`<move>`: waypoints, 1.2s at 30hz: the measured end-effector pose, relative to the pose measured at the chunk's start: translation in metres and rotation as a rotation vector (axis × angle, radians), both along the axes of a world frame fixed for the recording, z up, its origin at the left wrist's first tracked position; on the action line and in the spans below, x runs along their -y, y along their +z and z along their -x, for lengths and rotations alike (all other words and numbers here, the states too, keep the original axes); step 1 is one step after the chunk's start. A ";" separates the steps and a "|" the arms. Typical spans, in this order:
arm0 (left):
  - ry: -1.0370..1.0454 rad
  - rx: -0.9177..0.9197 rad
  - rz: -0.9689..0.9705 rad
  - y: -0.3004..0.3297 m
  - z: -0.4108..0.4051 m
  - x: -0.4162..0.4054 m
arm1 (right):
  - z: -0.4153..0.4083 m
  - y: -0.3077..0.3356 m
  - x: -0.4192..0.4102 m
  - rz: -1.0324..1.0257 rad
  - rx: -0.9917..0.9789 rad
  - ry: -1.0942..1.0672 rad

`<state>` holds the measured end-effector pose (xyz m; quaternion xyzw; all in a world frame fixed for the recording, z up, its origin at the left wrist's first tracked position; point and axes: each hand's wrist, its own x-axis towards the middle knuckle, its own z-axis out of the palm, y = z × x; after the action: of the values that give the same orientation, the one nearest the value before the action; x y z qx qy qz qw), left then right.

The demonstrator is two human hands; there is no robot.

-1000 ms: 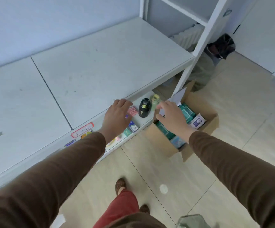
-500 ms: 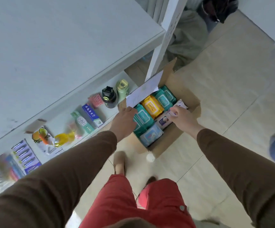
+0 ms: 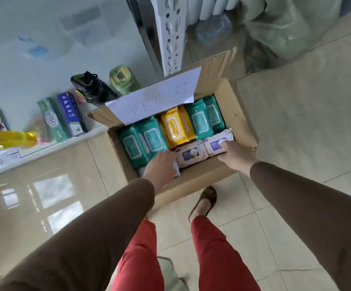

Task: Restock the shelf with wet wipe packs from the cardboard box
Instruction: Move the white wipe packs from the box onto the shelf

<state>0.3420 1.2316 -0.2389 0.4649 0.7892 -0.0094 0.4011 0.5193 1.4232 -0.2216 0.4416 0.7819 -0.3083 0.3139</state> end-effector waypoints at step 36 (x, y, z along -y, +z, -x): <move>0.308 -0.088 0.010 -0.017 -0.033 -0.022 | 0.024 0.040 -0.058 -0.034 -0.124 0.557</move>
<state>0.3750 1.2539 -0.2556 0.3356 0.8679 0.0281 0.3651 0.4949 1.4815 -0.1811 0.1953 0.8959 -0.2232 0.3308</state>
